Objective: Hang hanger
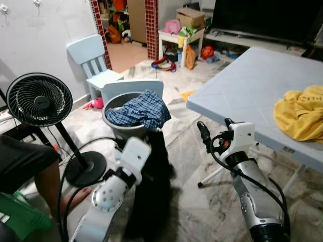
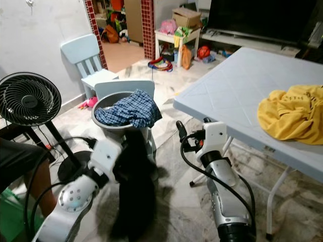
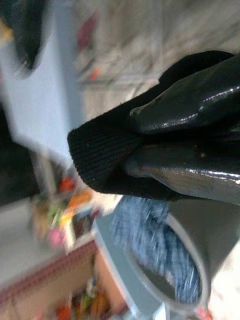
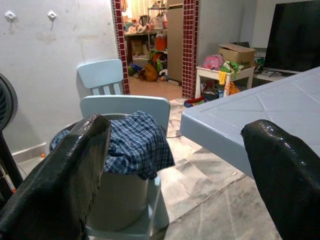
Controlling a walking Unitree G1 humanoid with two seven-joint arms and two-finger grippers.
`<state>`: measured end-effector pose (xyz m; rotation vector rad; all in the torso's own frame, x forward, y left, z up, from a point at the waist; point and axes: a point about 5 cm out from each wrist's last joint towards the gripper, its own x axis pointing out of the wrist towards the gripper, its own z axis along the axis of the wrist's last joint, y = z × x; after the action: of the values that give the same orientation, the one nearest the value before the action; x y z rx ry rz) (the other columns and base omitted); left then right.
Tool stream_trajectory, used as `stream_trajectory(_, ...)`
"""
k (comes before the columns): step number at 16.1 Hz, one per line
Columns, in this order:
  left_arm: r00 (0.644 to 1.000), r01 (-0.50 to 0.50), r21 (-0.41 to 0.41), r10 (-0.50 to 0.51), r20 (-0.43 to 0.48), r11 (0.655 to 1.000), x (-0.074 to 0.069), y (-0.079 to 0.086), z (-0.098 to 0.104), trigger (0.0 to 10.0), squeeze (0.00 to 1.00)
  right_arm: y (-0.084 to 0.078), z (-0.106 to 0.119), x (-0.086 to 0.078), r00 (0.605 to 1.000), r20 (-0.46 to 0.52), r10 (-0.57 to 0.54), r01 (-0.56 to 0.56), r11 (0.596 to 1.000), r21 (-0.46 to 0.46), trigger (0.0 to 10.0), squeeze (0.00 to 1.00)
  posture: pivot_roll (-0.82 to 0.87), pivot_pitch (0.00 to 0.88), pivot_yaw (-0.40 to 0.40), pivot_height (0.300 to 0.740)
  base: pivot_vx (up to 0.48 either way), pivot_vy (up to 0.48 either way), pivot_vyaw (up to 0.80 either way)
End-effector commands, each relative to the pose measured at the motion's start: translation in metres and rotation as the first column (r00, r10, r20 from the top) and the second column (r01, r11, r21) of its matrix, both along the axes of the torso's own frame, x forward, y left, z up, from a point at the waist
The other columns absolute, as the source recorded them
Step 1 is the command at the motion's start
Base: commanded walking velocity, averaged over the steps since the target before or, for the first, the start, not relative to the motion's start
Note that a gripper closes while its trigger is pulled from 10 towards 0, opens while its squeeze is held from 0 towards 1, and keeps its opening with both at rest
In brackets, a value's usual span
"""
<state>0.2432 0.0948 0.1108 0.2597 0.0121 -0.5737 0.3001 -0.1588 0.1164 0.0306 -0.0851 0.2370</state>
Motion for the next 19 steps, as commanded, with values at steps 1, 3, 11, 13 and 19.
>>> stream_trajectory(1,0.996,0.081,0.041,-0.08,-0.041,0.996,-0.006,0.004,-0.005,10.0,0.0,0.001,0.001,0.003,1.0,-0.013,-0.005,0.005,1.0,-0.013,10.0,0.0,-0.08,0.0,0.032,0.74,0.0,0.0,0.0)
stream_trajectory(3,0.999,0.002,0.054,0.001,-0.047,0.999,-0.001,0.02,-0.008,10.0,0.0,0.003,0.0,0.005,1.0,-0.024,-0.008,0.008,1.0,-0.011,10.0,0.0,-0.07,0.0,0.032,0.74,0.0,0.0,0.0)
stream_trajectory(11,0.952,-0.303,-0.171,0.291,-0.094,0.937,0.02,0.051,0.002,10.0,0.0,0.004,0.004,0.011,0.999,-0.032,-0.016,0.016,1.0,0.009,10.0,0.0,-0.07,0.0,0.029,0.74,0.0,0.0,-0.57)
stream_trajectory(13,0.949,-0.314,-0.185,0.299,-0.103,0.931,0.021,0.051,0.003,10.0,0.0,0.004,0.003,0.011,0.999,-0.035,-0.017,0.017,1.0,0.011,10.0,0.0,-0.07,0.0,0.03,0.74,0.0,0.0,-0.8)
stream_trajectory(19,0.943,-0.331,-0.21,0.312,-0.121,0.92,0.022,0.051,0.003,10.0,0.0,0.004,0.003,0.011,0.999,-0.036,-0.011,0.012,1.0,0.018,10.0,0.0,-0.08,0.0,0.026,0.74,0.0,0.0,-0.49)
